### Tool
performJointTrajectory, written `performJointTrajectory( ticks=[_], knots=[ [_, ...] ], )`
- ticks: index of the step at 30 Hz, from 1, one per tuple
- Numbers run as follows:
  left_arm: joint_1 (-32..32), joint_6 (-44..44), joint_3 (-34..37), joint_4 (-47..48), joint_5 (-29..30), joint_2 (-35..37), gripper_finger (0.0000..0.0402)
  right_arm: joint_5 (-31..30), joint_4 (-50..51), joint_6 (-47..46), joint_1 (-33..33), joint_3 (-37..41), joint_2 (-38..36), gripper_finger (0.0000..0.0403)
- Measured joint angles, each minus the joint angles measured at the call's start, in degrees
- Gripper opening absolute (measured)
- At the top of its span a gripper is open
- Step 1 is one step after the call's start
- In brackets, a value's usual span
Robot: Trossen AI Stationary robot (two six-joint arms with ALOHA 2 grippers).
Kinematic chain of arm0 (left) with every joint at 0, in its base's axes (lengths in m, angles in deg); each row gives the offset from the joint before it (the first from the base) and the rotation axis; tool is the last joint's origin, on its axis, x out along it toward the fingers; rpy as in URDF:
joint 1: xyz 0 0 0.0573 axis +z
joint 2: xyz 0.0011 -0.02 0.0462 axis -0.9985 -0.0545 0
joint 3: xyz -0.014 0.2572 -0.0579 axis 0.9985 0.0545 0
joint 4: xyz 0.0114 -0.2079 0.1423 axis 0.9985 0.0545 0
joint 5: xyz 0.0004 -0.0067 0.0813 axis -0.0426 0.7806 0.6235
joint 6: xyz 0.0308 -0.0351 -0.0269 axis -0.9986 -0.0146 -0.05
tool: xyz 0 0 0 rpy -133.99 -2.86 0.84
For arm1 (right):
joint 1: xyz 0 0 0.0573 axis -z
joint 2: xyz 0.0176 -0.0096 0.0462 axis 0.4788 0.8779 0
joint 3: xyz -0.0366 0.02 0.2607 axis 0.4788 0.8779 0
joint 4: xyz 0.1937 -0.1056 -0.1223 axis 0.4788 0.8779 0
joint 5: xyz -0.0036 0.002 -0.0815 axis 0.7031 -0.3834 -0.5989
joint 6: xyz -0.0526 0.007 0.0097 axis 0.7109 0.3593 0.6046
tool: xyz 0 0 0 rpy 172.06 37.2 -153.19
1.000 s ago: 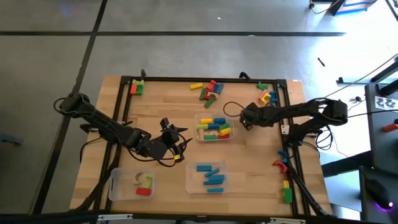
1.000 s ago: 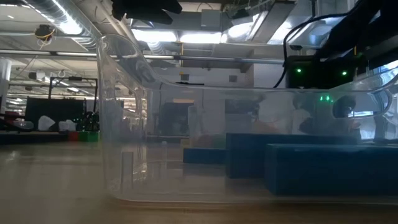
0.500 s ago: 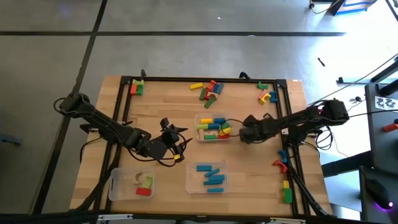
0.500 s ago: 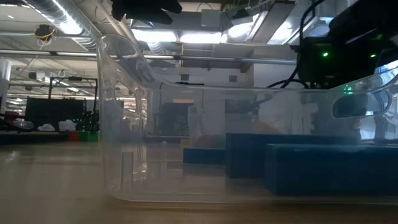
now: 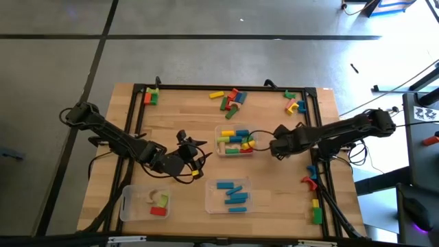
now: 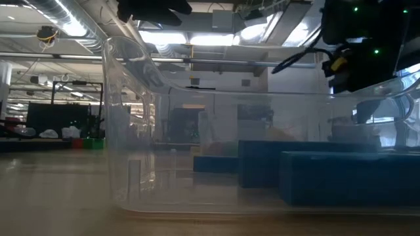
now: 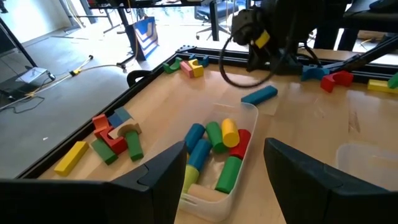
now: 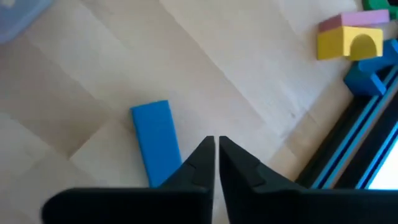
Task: Sort blocks by size
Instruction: Put the blue rectangular block into the bottom right transparent bin
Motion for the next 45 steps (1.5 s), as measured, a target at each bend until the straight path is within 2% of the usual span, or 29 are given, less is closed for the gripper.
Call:
performJointTrajectory(
  ticks=[3,9,13,16,20,29,33,39,45],
  knots=[
    [0.0,0.8,0.0,1.4,-0.6,0.0,0.0210,1.1,0.0,0.7,1.5,0.5,-2.4,0.0050],
    [0.0,1.1,0.0,2.2,-2.9,0.0,0.0210,7.4,-0.9,7.4,5.5,3.8,-3.6,0.0137],
    [0.0,1.1,0.0,2.2,-2.9,0.0,0.0210,13.6,-7.1,12.5,7.6,7.9,-3.6,0.0189],
    [0.2,1.1,0.0,2.1,-2.9,0.0,0.0210,14.5,-12.1,15.5,7.8,10.7,-3.6,0.0219],
    [0.2,1.1,0.0,2.1,-2.9,0.0,0.0210,16.8,-16.0,16.7,7.7,12.9,-3.6,0.0238],
    [0.2,1.1,0.0,2.1,-2.9,0.0,0.0210,18.0,-21.4,18.8,7.7,17.2,-3.7,0.0228],
    [0.2,1.1,0.0,2.1,-2.9,0.0,0.0210,18.4,-22.1,19.5,7.7,17.8,-3.8,0.0200],
    [0.2,1.0,0.0,2.1,-2.9,0.0,0.0210,18.4,-22.2,19.7,7.7,17.8,-3.7,0.0128],
    [0.2,0.9,0.0,2.2,-2.9,0.0,0.0210,18.9,-21.7,20.8,7.7,16.0,-3.5,0.0127]
  ],
)
